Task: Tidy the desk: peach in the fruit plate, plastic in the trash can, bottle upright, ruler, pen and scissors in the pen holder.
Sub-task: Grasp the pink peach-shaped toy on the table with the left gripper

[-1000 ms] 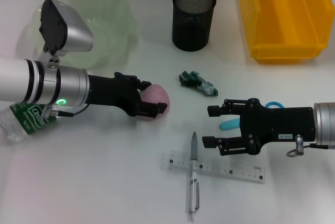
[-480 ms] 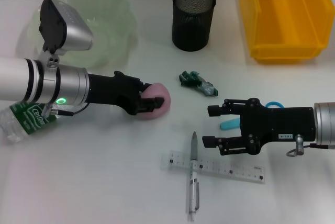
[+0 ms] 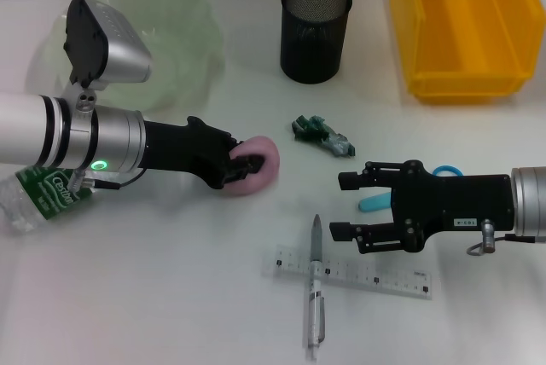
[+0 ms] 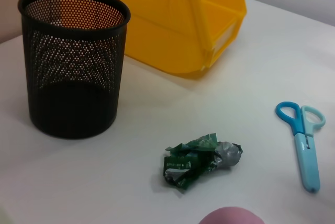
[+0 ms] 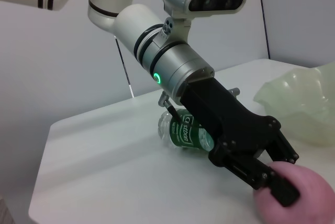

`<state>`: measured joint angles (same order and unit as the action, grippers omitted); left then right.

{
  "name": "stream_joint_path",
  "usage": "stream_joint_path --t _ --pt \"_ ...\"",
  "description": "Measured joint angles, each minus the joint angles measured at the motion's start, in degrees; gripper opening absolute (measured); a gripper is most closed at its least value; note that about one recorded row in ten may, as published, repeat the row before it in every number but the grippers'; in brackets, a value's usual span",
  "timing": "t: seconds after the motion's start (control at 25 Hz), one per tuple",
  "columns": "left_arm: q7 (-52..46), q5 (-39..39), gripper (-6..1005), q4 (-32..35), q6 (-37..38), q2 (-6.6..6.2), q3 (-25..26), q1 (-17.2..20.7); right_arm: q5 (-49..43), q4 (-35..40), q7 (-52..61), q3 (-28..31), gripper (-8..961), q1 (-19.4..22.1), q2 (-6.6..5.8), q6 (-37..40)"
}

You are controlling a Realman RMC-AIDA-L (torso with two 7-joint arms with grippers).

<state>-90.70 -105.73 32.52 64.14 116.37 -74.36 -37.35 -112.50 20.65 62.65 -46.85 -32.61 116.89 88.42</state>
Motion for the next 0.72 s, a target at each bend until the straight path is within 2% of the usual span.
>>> stream_joint_path --t 0.24,0.72 --pt "0.00 0.12 197 0.00 0.14 0.00 0.00 0.08 0.00 0.00 0.00 0.00 776 0.00 0.00 0.00" --pt "0.00 0.23 141 0.00 0.36 0.00 0.00 0.09 0.00 0.00 -0.18 0.00 776 0.00 0.00 -0.03"
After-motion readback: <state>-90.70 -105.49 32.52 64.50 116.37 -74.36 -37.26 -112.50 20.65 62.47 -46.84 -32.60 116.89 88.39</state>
